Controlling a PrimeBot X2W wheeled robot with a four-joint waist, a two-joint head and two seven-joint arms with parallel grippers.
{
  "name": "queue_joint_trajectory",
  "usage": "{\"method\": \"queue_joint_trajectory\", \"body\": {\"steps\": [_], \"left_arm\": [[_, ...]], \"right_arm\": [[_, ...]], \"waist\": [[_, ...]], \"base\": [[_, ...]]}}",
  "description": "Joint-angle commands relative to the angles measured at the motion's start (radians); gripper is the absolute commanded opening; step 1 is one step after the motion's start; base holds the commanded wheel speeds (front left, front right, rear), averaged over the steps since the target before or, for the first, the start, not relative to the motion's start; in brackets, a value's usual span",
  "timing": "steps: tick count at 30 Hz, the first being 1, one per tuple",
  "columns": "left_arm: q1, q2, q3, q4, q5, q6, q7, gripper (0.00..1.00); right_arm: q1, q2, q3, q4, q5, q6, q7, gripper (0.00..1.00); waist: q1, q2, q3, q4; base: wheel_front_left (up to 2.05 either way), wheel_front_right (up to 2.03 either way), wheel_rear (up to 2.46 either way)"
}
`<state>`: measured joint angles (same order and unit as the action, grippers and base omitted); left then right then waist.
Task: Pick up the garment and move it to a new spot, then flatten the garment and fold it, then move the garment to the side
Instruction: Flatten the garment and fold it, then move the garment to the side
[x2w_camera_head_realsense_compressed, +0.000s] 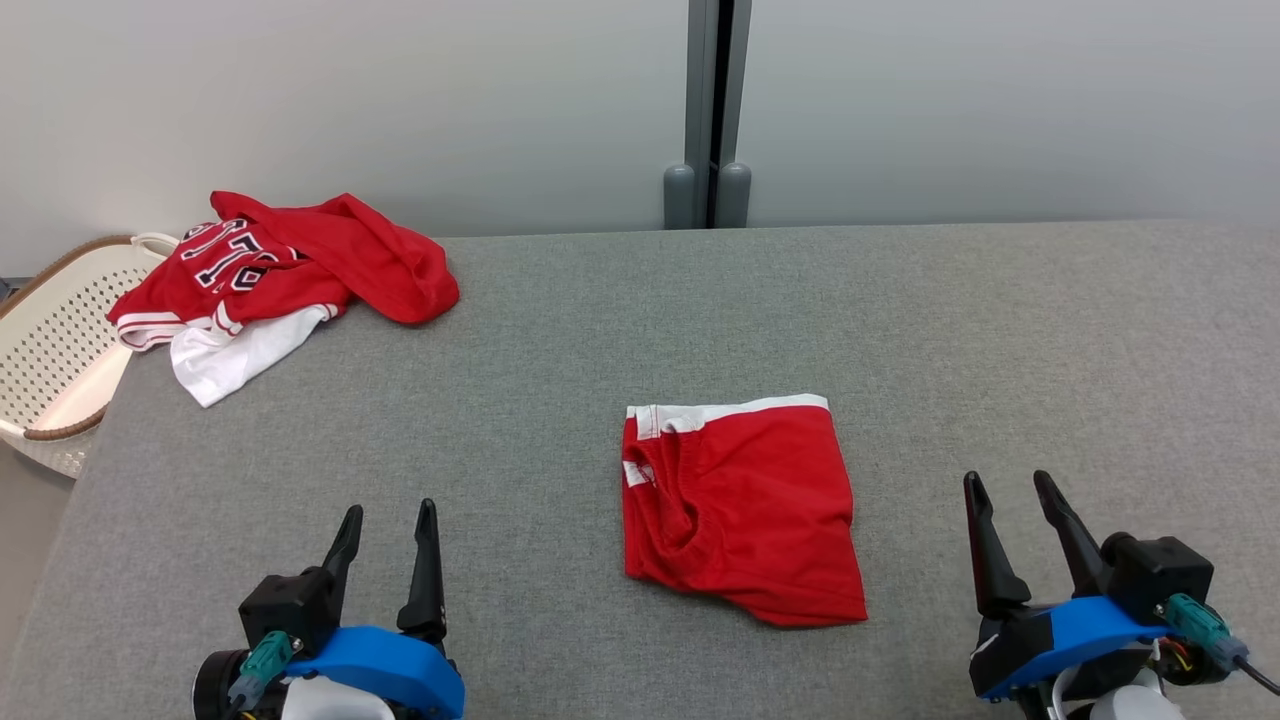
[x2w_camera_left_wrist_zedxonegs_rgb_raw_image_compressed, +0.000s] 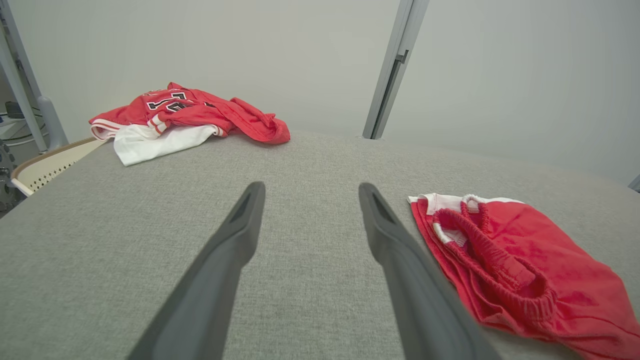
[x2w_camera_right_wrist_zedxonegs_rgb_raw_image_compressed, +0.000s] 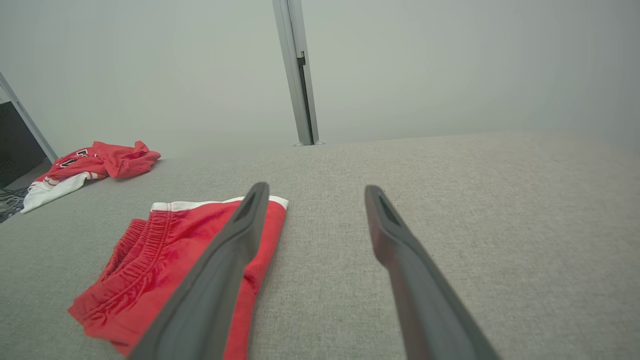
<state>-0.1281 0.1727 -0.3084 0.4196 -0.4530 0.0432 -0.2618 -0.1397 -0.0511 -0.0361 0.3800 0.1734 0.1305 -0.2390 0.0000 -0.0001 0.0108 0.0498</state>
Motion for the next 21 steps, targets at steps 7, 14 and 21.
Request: {"method": "queue_joint_trajectory", "body": {"steps": [7, 14, 21], "left_arm": [[-0.002, -0.004, 0.006, 0.009, 0.007, -0.006, -0.005, 1.00], [-0.015, -0.006, 0.007, 0.012, 0.012, -0.008, -0.005, 1.00], [-0.041, -0.012, 0.006, 0.007, 0.015, -0.011, -0.005, 1.00]], "right_arm": [[-0.004, 0.001, 0.004, 0.020, 0.010, 0.001, -0.007, 1.00], [-0.021, 0.001, -0.003, 0.036, -0.004, 0.001, 0.021, 1.00], [-0.106, 0.001, -0.016, 0.058, -0.002, 0.001, 0.141, 1.00]], "waist": [[0.0000, 0.0001, 0.005, 0.001], [0.0000, 0.0001, 0.016, 0.008], [0.0000, 0.0001, 0.053, 0.038]], "base": [[0.00, 0.00, 0.00], [0.00, 0.00, 0.00], [0.00, 0.00, 0.00]]}}
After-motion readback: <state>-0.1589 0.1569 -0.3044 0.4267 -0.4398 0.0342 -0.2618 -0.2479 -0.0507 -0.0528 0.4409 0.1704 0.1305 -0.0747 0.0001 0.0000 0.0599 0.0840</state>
